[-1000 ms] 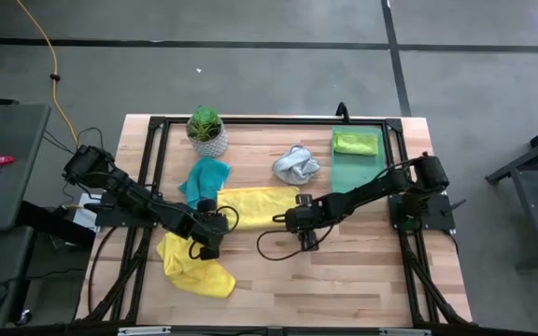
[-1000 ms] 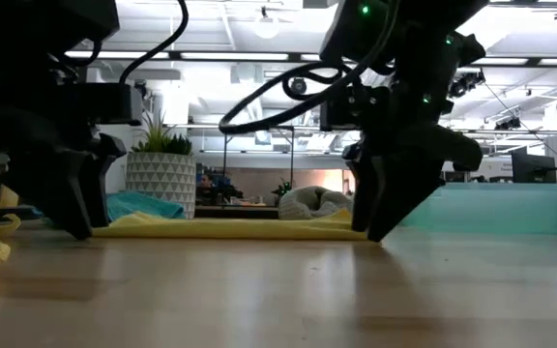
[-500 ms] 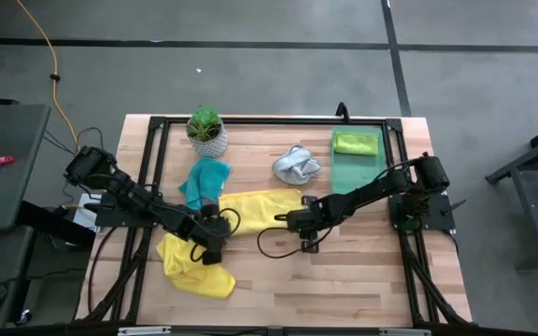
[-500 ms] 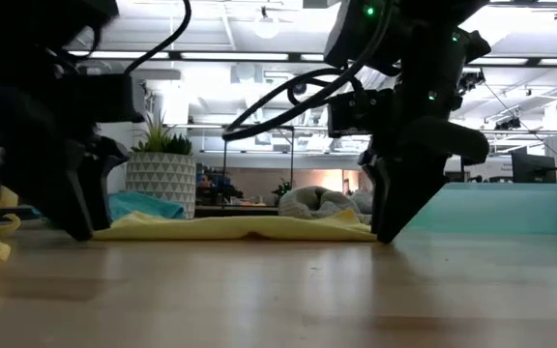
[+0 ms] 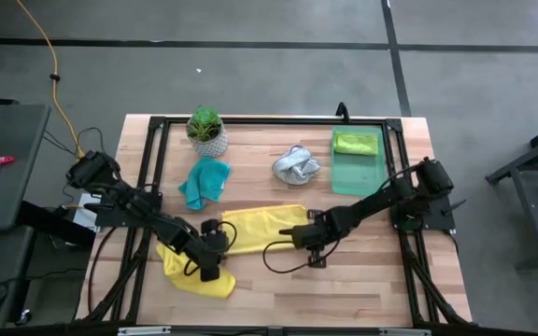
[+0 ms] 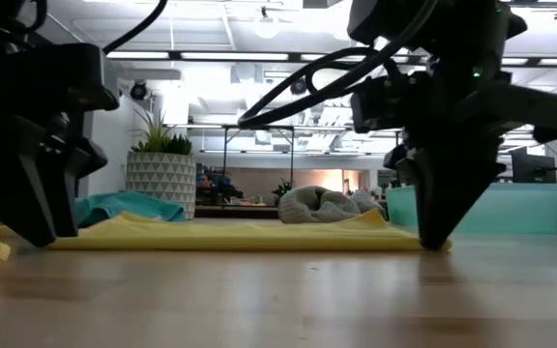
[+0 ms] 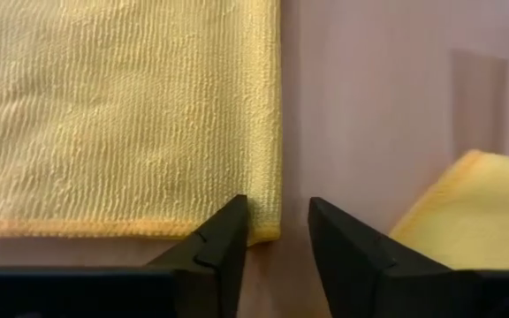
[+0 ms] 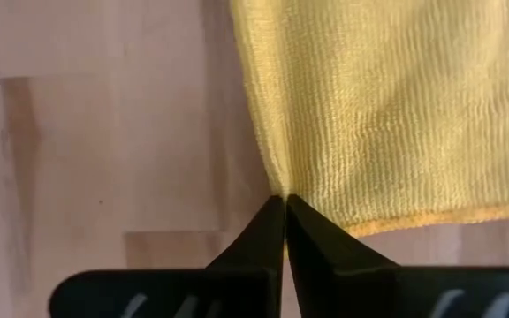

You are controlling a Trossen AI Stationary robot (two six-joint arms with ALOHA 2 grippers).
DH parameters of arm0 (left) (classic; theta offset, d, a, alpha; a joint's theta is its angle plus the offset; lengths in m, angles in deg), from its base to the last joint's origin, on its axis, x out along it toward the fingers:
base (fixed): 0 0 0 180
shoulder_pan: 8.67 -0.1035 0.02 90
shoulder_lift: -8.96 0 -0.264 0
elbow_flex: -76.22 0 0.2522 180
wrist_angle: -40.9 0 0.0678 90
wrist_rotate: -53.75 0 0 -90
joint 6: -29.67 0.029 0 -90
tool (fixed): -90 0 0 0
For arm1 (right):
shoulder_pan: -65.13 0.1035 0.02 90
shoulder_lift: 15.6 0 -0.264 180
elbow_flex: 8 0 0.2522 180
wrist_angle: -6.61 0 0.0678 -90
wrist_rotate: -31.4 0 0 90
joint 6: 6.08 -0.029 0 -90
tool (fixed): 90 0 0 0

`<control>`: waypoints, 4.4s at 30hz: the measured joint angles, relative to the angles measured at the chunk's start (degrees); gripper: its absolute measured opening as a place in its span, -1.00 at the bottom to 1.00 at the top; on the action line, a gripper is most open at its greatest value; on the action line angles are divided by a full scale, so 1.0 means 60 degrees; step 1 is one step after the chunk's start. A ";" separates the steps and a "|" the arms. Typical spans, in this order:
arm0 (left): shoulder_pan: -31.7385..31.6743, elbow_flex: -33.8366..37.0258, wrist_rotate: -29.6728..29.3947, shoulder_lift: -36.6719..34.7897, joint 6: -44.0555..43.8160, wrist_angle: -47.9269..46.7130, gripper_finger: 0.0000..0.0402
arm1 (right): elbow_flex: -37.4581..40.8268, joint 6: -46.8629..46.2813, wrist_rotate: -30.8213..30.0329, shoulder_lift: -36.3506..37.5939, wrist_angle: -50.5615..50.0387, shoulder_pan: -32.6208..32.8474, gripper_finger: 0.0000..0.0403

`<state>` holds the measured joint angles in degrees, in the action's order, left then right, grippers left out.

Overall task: Fold microfiber towels
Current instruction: Fold the right yellow microfiber cloth

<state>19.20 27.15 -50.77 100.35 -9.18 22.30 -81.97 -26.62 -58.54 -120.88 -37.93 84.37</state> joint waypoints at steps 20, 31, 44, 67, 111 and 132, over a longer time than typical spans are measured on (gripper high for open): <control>-0.1017 -0.1169 0.1562 -0.1184 0.0498 -0.2576 -0.99 | 0.0048 -0.0599 0.1622 0.1569 -0.0118 -0.0893 -1.00; -0.2256 -0.1190 0.0360 -0.2207 -0.0012 -0.3802 -1.00 | 0.0044 -0.1625 0.0920 0.1668 -0.0266 -0.1820 -1.00; -0.2476 -0.0874 -0.0717 -0.1759 -0.1937 -0.4132 -1.00 | 0.0029 -0.3345 -0.0535 0.1672 -0.0466 -0.2086 -1.00; -0.2067 -0.0667 -0.1493 -0.1030 -0.4204 -0.4146 -1.00 | 0.0018 -0.3670 -0.0720 0.1325 0.0237 -0.3233 -1.00; -0.2818 -0.0670 -0.1429 -0.3042 -0.3670 -0.6656 0.01 | -0.0619 -0.0998 -0.1160 0.1770 -0.0189 -0.4053 -0.05; -0.1277 0.0739 -0.0173 -0.4105 -0.7750 -0.4766 0.14 | 0.2880 -0.5800 0.1176 0.2826 0.4025 -0.3601 -0.04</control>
<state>11.54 31.59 -51.81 75.72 -55.69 -6.29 -64.69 -61.42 -51.49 -103.92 -13.78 62.76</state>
